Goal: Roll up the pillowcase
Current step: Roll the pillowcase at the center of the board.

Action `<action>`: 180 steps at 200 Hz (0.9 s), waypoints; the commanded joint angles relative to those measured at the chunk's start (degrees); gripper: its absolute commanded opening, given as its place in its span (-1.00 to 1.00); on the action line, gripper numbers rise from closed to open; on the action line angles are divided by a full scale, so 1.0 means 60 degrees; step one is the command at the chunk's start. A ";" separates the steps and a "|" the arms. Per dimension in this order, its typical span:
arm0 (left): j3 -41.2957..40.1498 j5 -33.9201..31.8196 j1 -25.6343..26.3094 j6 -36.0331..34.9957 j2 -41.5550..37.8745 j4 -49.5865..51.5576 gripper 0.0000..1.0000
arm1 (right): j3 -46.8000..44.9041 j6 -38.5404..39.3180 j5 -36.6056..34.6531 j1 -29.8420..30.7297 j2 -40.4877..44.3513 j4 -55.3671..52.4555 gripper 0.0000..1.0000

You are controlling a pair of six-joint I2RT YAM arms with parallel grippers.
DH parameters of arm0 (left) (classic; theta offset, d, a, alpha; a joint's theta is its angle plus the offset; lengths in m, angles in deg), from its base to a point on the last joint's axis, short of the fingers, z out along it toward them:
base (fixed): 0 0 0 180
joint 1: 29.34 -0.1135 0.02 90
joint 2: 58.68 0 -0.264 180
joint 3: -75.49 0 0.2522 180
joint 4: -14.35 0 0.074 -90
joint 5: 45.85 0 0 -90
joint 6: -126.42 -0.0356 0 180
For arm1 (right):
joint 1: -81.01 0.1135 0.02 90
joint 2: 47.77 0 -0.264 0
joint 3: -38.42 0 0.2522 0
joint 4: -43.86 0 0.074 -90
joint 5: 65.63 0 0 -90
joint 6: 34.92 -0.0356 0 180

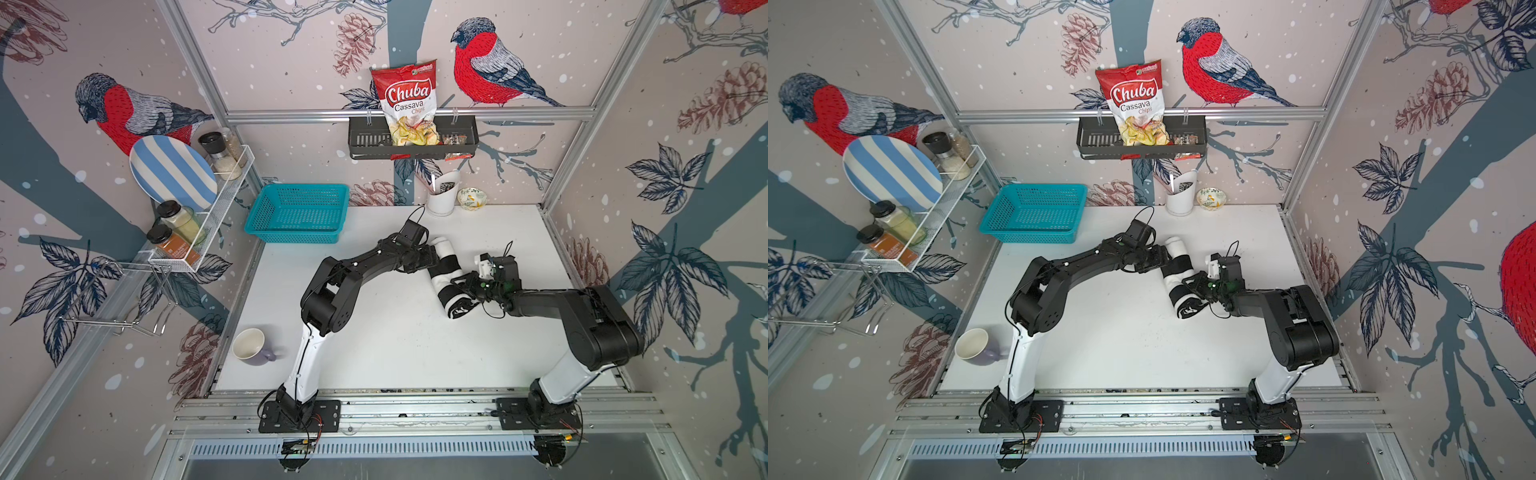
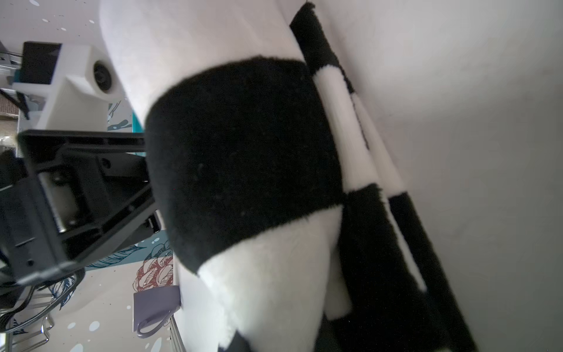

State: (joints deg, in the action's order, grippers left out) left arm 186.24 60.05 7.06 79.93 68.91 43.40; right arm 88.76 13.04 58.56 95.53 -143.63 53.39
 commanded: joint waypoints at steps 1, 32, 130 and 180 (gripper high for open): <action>0.0150 -0.0041 0.0110 0.0062 0.0200 0.0118 0.33 | 0.0289 0.1072 -0.1301 -0.0027 0.0359 -0.2049 0.04; 0.0153 -0.0061 0.0155 0.0114 0.0310 0.0084 0.32 | 0.1045 0.2173 -0.4769 0.0477 0.1554 -0.4229 0.34; 0.0045 -0.0078 0.0151 -0.0007 0.0194 0.0064 0.35 | 0.2583 0.4917 -1.2274 0.5661 0.0496 -0.5845 0.85; -0.0239 -0.0274 0.0079 -0.0020 -0.0120 0.0099 0.39 | 0.3059 0.4792 -1.2659 0.5742 -0.1281 -0.6207 0.07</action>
State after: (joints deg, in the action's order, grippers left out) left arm 185.87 59.42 7.65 80.87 69.67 42.54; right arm 106.29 41.78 -16.49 130.46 -148.11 18.57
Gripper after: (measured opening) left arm 0.681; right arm 0.807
